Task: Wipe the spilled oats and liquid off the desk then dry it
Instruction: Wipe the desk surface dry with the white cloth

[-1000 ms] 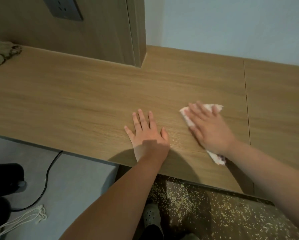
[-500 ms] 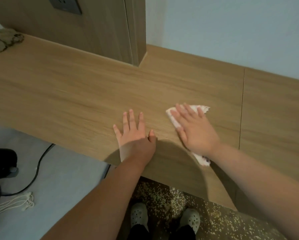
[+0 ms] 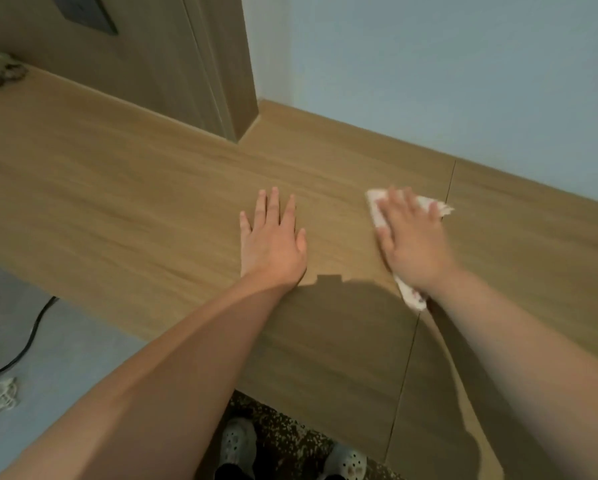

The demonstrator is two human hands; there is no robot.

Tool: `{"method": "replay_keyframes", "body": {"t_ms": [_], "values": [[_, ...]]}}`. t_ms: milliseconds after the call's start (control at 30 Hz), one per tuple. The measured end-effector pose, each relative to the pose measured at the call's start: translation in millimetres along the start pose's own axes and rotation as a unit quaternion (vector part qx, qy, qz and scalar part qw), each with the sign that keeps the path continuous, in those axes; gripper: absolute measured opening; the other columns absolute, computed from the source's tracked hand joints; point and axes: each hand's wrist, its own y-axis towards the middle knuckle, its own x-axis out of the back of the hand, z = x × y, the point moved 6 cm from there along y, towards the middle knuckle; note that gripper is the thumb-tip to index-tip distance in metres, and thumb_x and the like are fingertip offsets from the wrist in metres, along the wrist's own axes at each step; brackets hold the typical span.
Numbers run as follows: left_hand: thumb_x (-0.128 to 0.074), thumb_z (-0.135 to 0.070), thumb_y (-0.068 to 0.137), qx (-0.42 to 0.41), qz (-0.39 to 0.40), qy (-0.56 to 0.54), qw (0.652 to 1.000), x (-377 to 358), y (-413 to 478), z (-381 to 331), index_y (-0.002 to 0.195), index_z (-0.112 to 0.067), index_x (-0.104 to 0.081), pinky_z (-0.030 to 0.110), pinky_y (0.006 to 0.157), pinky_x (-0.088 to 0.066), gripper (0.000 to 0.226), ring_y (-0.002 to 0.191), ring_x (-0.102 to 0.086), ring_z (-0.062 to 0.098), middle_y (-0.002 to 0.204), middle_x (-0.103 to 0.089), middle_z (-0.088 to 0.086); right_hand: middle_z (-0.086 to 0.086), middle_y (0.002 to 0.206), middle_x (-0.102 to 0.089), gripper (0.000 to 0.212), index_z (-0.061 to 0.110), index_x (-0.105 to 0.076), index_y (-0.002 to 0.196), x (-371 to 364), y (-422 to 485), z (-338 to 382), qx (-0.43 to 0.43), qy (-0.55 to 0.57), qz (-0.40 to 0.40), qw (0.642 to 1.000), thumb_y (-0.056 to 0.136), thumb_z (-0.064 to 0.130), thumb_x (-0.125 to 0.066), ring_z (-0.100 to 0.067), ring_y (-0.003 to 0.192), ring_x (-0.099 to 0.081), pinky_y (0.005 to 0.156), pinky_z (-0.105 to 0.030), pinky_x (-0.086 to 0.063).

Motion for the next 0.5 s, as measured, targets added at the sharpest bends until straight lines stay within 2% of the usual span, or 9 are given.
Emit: {"method": "replay_keyframes", "body": {"t_ms": [67, 100, 133, 200, 267, 300, 400, 500], "values": [[-0.024, -0.038, 0.103, -0.003, -0.004, 0.0, 1.0, -3.1, 14.2, -15.7, 0.156, -0.018, 0.0, 0.048, 0.119, 0.003, 0.062, 0.15, 0.013, 0.023, 0.164, 0.009, 0.006, -0.01, 0.163, -0.01, 0.053, 0.016, -0.024, 0.154, 8.8, 15.9, -31.6, -0.127, 0.041, -0.029, 0.991, 0.104, 0.034, -0.021, -0.029, 0.151, -0.004, 0.12, -0.054, -0.003], [-0.023, -0.039, 0.103, 0.001, -0.006, 0.0, 1.0, -4.9, 20.0, -19.6, 0.156, -0.017, 0.0, 0.048, 0.12, 0.003, 0.063, 0.15, 0.013, 0.022, 0.164, 0.008, 0.006, -0.011, 0.163, -0.009, 0.053, 0.015, -0.023, 0.154, 9.4, 16.2, -28.9, -0.149, 0.045, -0.028, 0.987, 0.104, 0.034, -0.021, -0.03, 0.15, -0.004, 0.121, -0.053, -0.003], [-0.024, -0.04, 0.102, 0.011, -0.007, -0.001, 1.0, -7.0, 23.4, -20.8, 0.156, -0.017, -0.001, 0.048, 0.121, 0.002, 0.064, 0.15, 0.012, 0.022, 0.164, 0.007, 0.006, -0.011, 0.164, -0.005, 0.055, 0.016, -0.017, 0.156, 5.1, 12.7, -18.5, -0.141, 0.034, -0.02, 0.989, 0.103, 0.035, -0.02, -0.03, 0.151, 0.0, 0.121, -0.051, 0.0], [-0.026, -0.041, 0.1, 0.028, -0.016, -0.002, 0.999, -10.6, 27.3, -19.3, 0.156, -0.016, -0.004, 0.046, 0.122, 0.0, 0.065, 0.151, 0.009, 0.021, 0.164, 0.004, 0.005, -0.007, 0.163, 0.006, 0.06, 0.018, -0.003, 0.156, -5.1, -3.9, 9.5, -0.043, 0.009, 0.007, 0.999, 0.102, 0.039, -0.017, -0.026, 0.15, 0.009, 0.118, -0.045, 0.01], [-0.027, -0.041, 0.099, 0.031, -0.021, -0.004, 0.999, -11.3, 27.2, -18.4, 0.156, -0.015, -0.006, 0.045, 0.122, 0.0, 0.067, 0.151, 0.007, 0.02, 0.164, 0.002, 0.005, -0.002, 0.163, 0.011, 0.061, 0.018, 0.002, 0.156, -6.7, -20.2, 11.9, 0.033, 0.001, 0.028, 0.999, 0.103, 0.041, -0.018, -0.021, 0.149, 0.015, 0.116, -0.043, 0.015], [-0.027, -0.041, 0.098, 0.032, -0.022, -0.002, 0.999, -11.1, 26.5, -18.4, 0.156, -0.015, -0.005, 0.045, 0.122, 0.0, 0.067, 0.151, 0.008, 0.02, 0.164, 0.002, 0.005, 0.001, 0.162, 0.013, 0.061, 0.02, 0.005, 0.155, -4.6, -19.3, -2.8, 0.023, -0.002, 0.031, 0.999, 0.103, 0.043, -0.017, -0.019, 0.149, 0.016, 0.117, -0.043, 0.015], [-0.025, -0.043, 0.098, 0.037, -0.016, 0.007, 0.999, -10.7, 27.9, -19.2, 0.156, -0.015, -0.001, 0.044, 0.122, 0.001, 0.069, 0.15, 0.01, 0.019, 0.164, 0.006, 0.004, -0.001, 0.163, 0.013, 0.063, 0.019, 0.004, 0.156, 2.9, 9.7, -52.0, -0.089, 0.002, 0.023, 0.996, 0.102, 0.046, -0.013, -0.021, 0.15, 0.013, 0.12, -0.047, 0.007], [-0.025, -0.043, 0.098, 0.038, -0.011, 0.016, 0.999, -12.4, 27.4, -19.6, 0.156, -0.014, 0.001, 0.044, 0.121, 0.003, 0.07, 0.15, 0.011, 0.019, 0.164, 0.008, 0.004, -0.006, 0.164, 0.008, 0.063, 0.016, 0.001, 0.157, 3.8, 52.5, -42.2, -0.092, -0.014, 0.013, 0.996, 0.103, 0.045, -0.014, -0.025, 0.151, 0.007, 0.122, -0.048, 0.0]]}}
